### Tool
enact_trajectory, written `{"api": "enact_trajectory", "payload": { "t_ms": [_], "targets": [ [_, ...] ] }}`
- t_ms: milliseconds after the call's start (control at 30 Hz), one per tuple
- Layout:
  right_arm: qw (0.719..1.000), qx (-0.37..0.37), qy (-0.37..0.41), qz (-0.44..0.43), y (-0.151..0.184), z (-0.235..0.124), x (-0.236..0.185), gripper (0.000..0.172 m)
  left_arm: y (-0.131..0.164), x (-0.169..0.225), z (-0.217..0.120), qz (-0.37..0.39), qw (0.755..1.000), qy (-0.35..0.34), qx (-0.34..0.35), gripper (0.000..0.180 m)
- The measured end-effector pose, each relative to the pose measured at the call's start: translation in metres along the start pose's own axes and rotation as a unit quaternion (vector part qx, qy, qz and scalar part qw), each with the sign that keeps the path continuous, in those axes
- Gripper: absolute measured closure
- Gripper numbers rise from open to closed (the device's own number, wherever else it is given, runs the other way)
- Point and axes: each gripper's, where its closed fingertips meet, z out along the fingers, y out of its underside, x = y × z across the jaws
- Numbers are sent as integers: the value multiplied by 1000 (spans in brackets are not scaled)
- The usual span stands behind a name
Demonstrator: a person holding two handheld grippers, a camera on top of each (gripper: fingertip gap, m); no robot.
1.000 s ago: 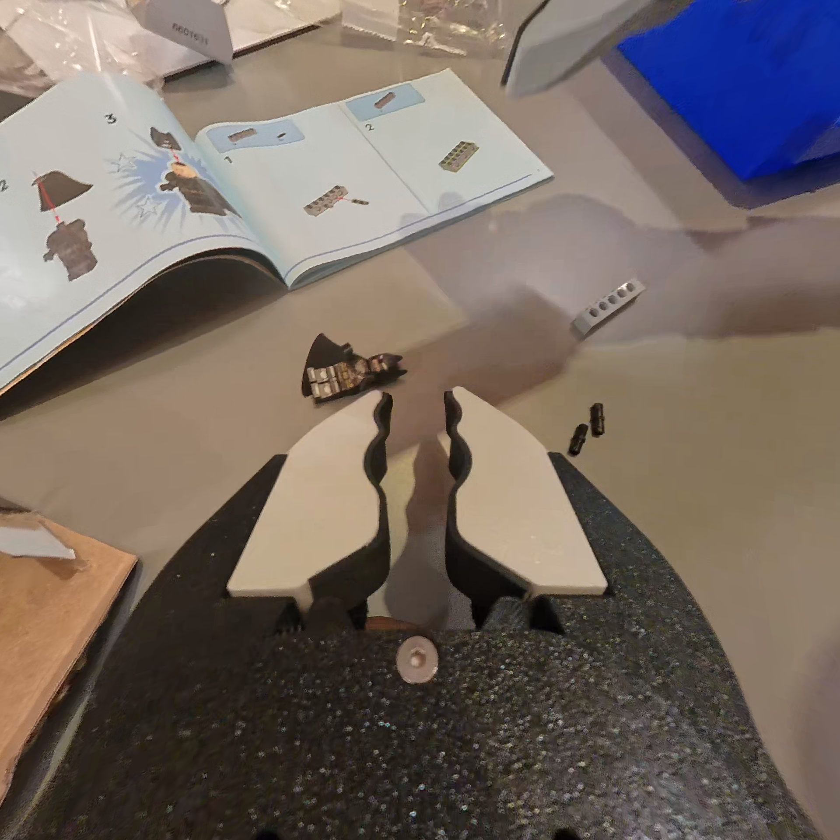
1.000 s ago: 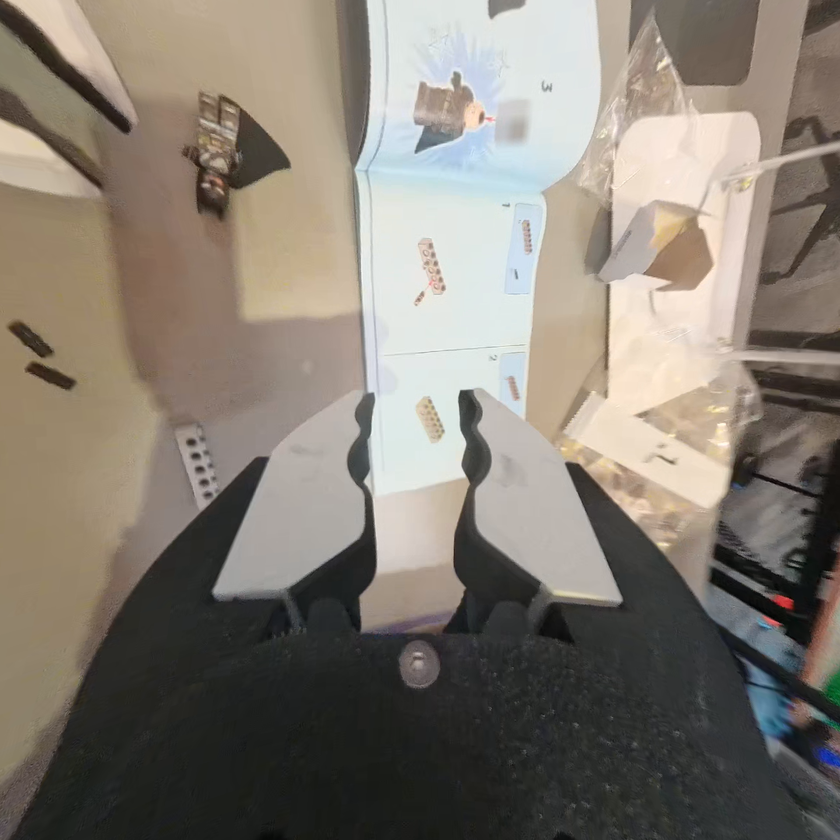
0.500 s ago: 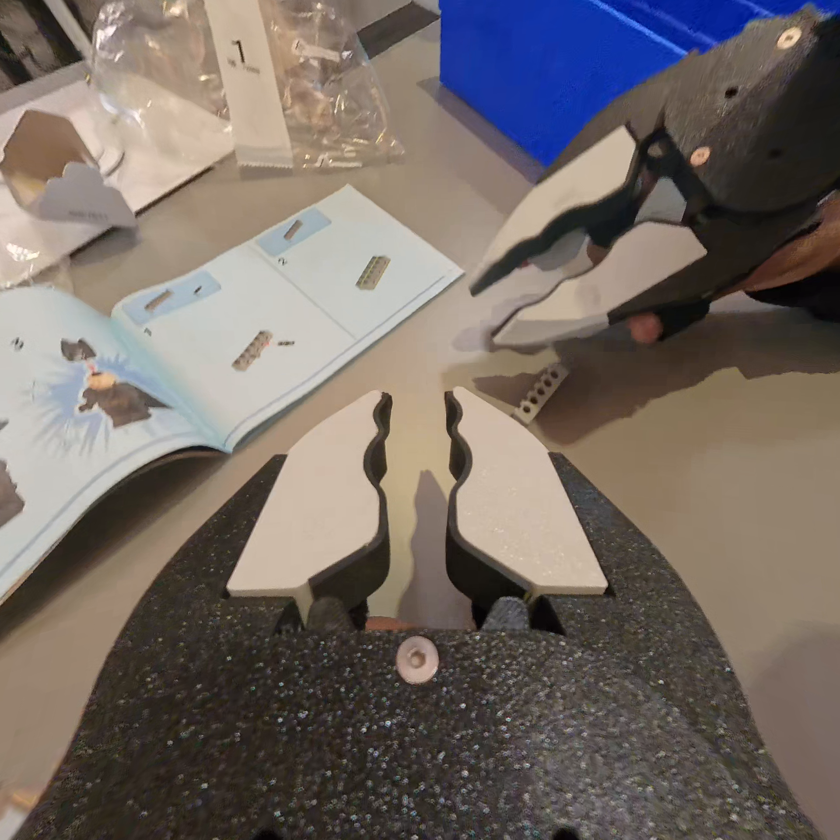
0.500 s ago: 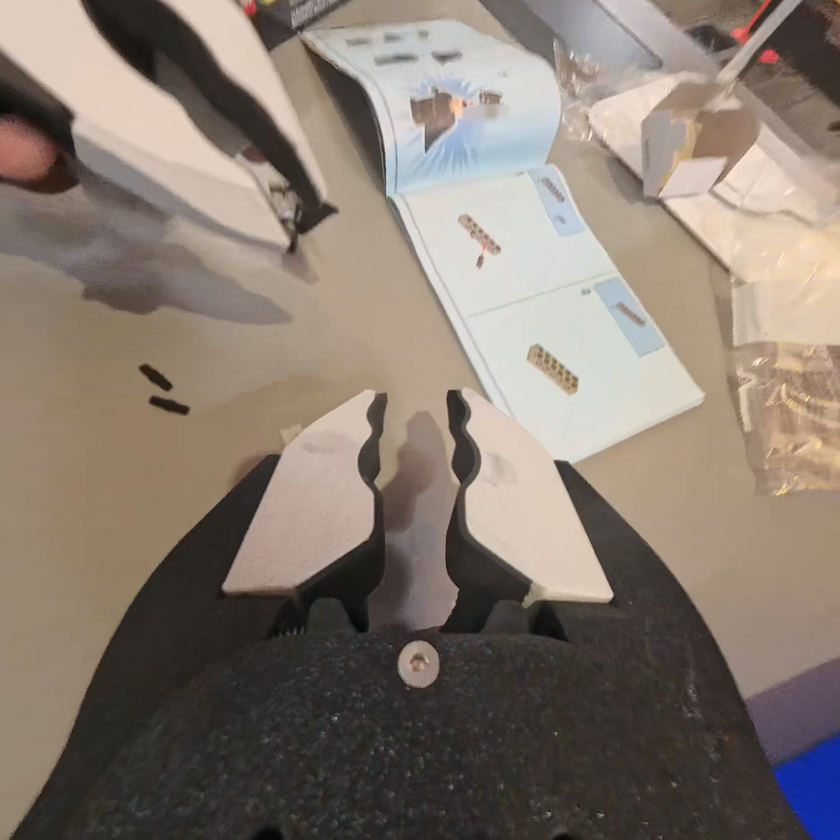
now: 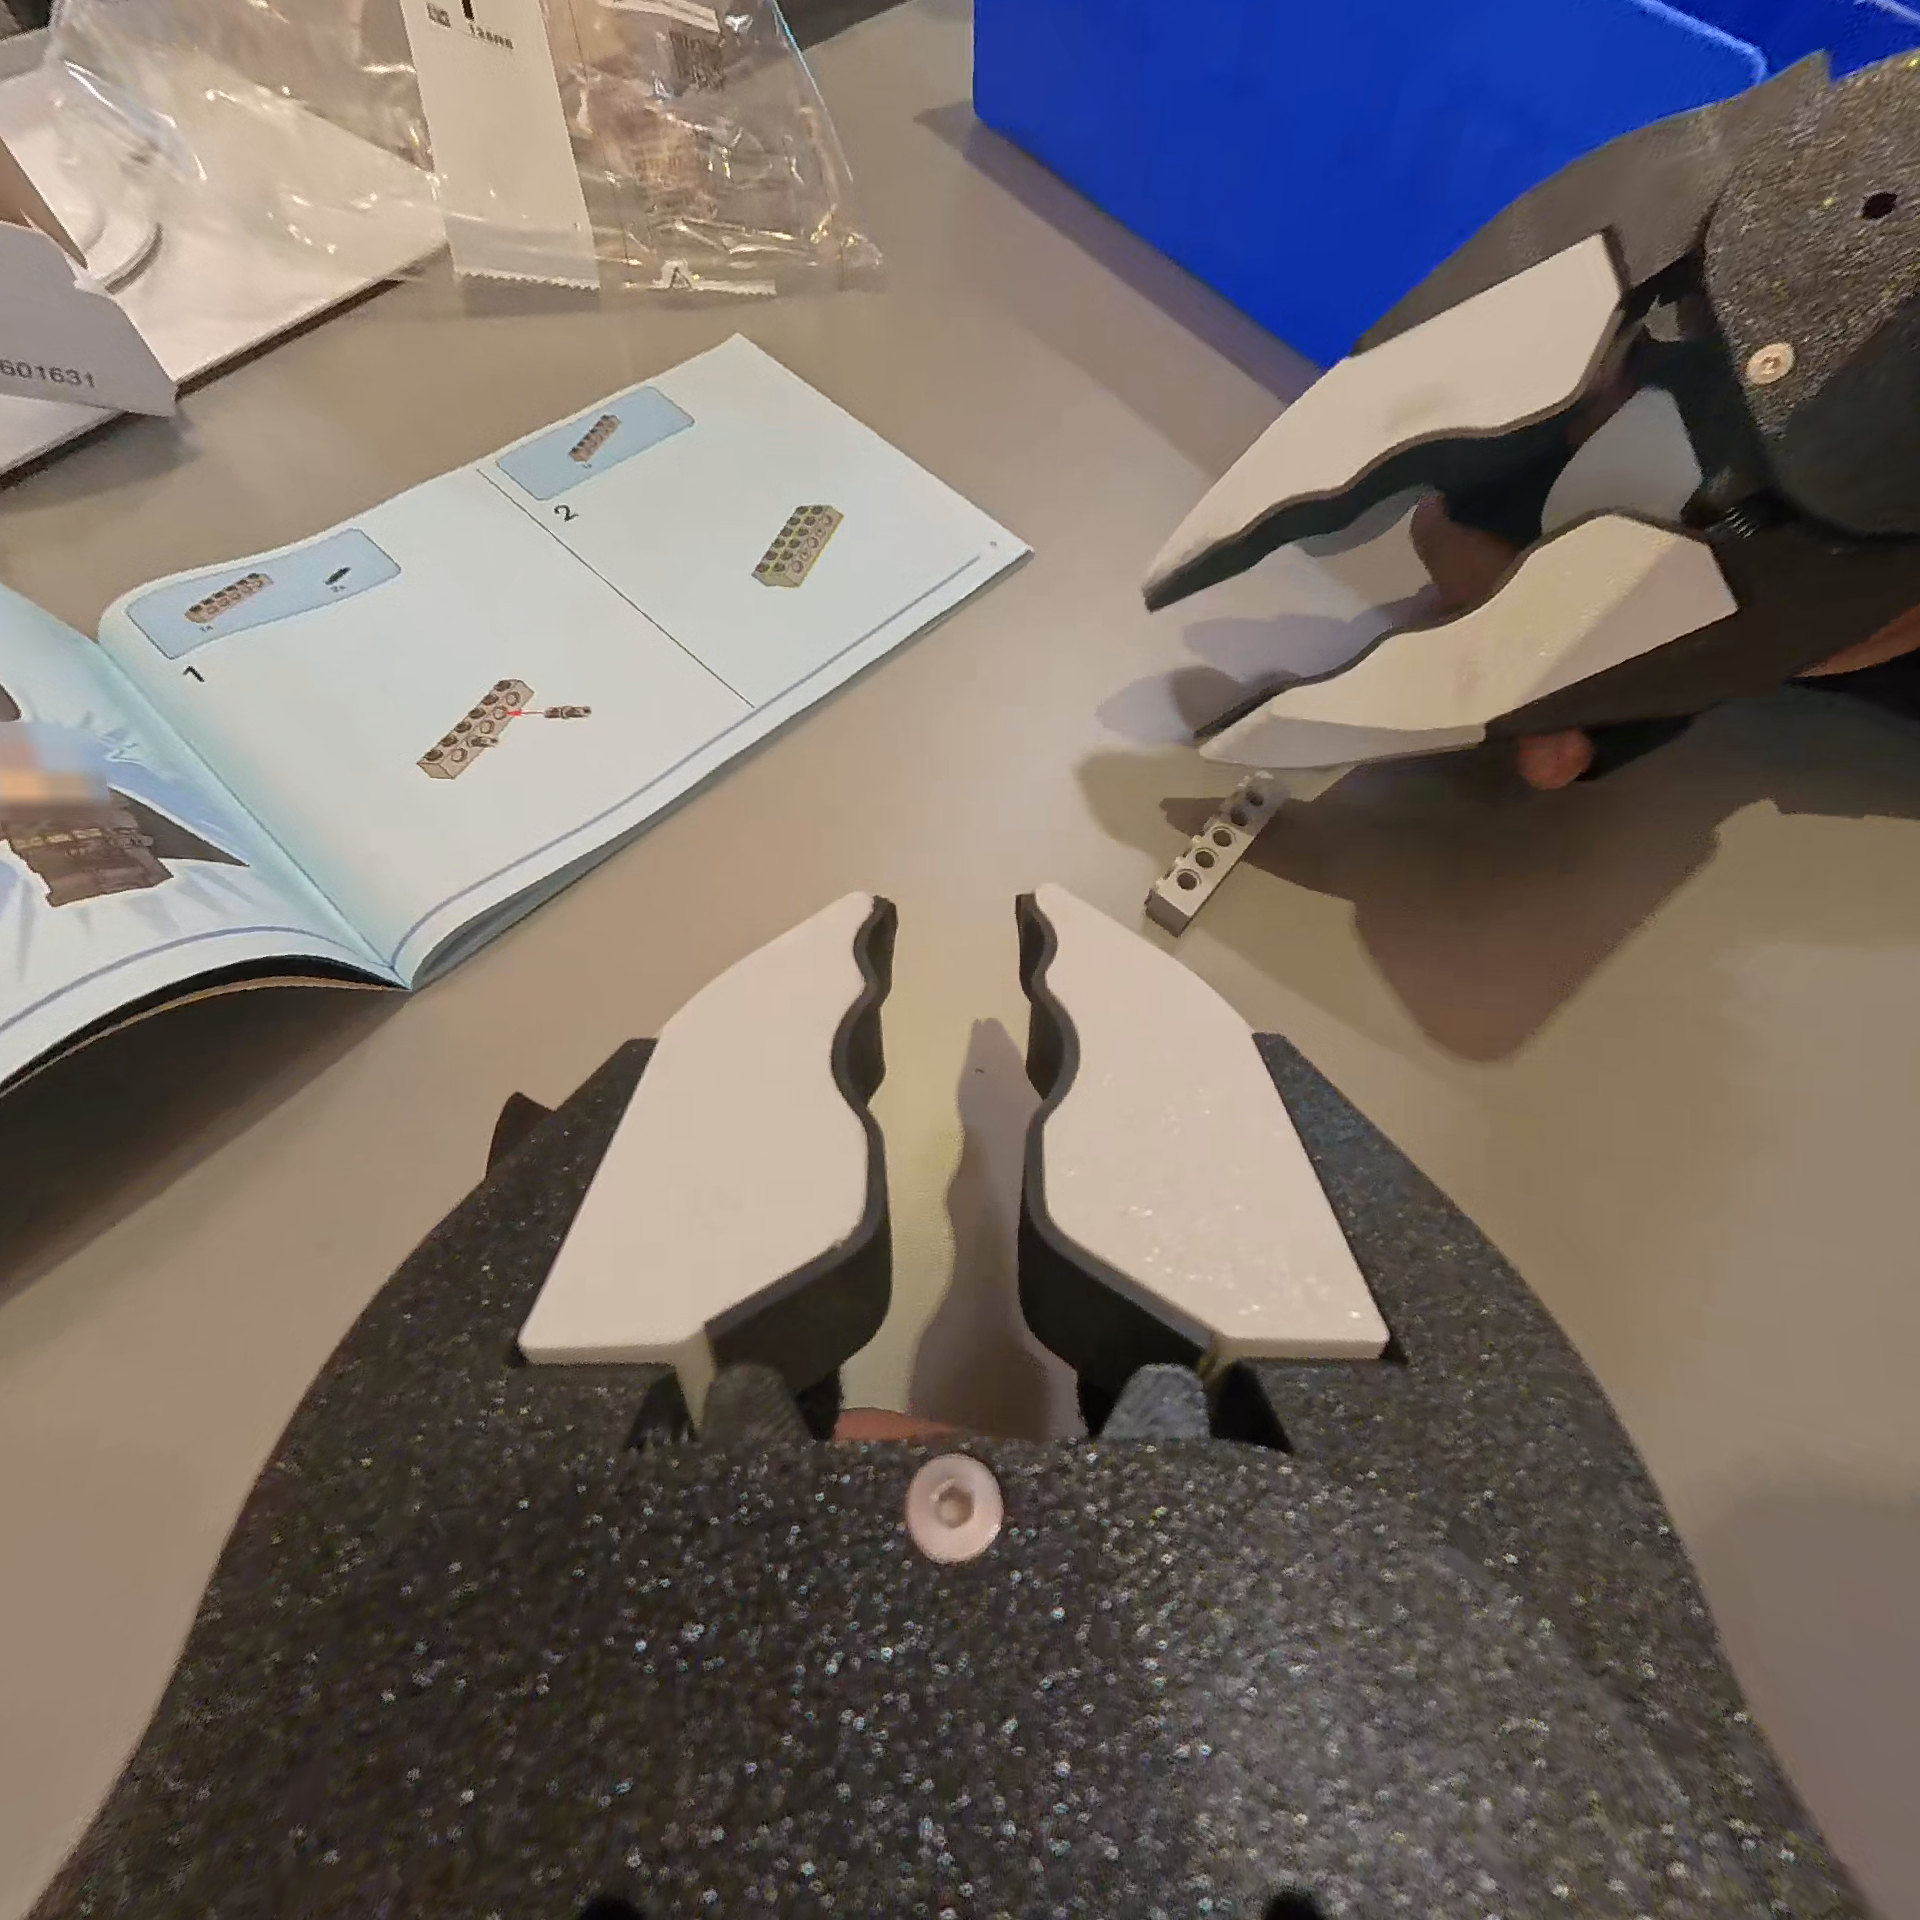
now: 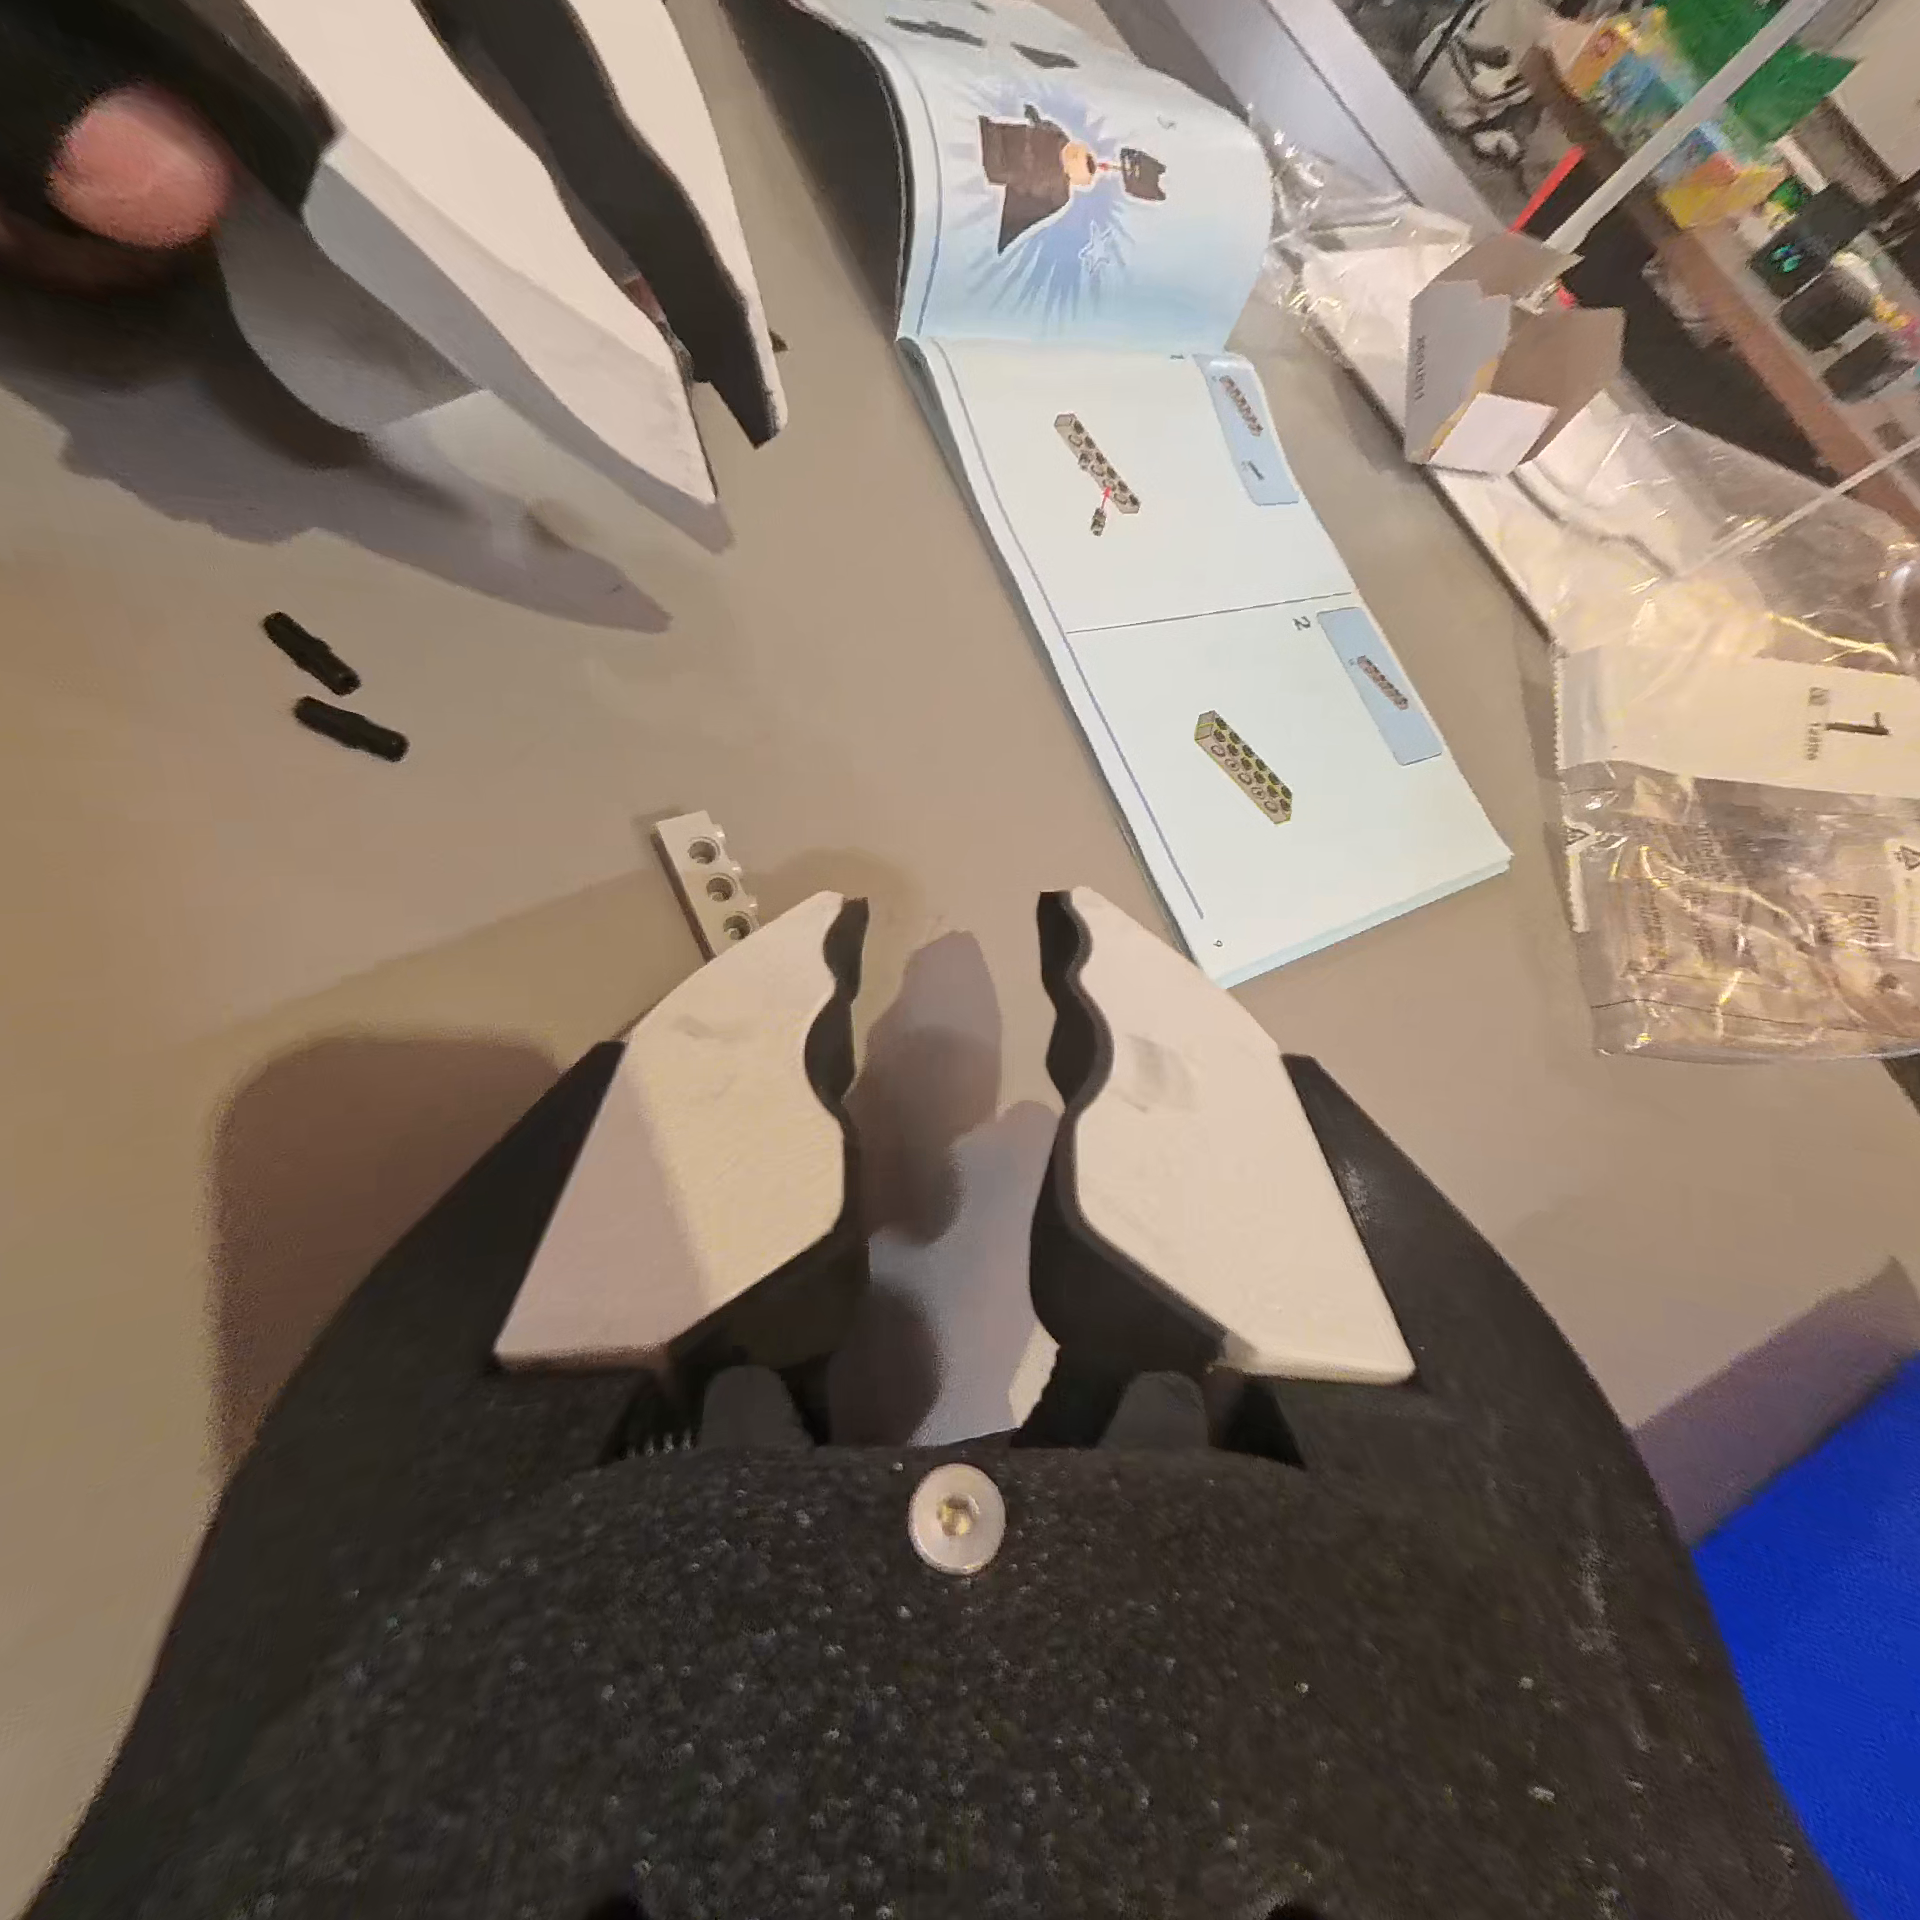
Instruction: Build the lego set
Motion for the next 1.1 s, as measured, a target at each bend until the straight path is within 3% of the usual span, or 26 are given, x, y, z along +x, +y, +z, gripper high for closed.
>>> {"api": "enact_trajectory", "payload": {
  "t_ms": [167, 433, 633, 1033, 1100],
  "targets": [
    [1000, 6, -15, 5, -1, -3, -3, 136, 0, -1, -3, -3, 1000, -5, 7, 157],
    [991, -3, -126, 35, -15, -1, -15, 130, -10, -12, -11, -15, 998, -36, 49, 158],
    [992, -15, -124, -5, -22, 11, -16, 128, -23, -22, -21, -14, 993, -61, 100, 160],
    [988, -54, -147, 2, 14, -1, -31, 131, -14, -12, -10, 21, 997, -56, 56, 159],
    [987, -57, -148, -7, 15, 0, -34, 142, -13, -10, -9, 29, 997, -56, 49, 159]
  ]
}}
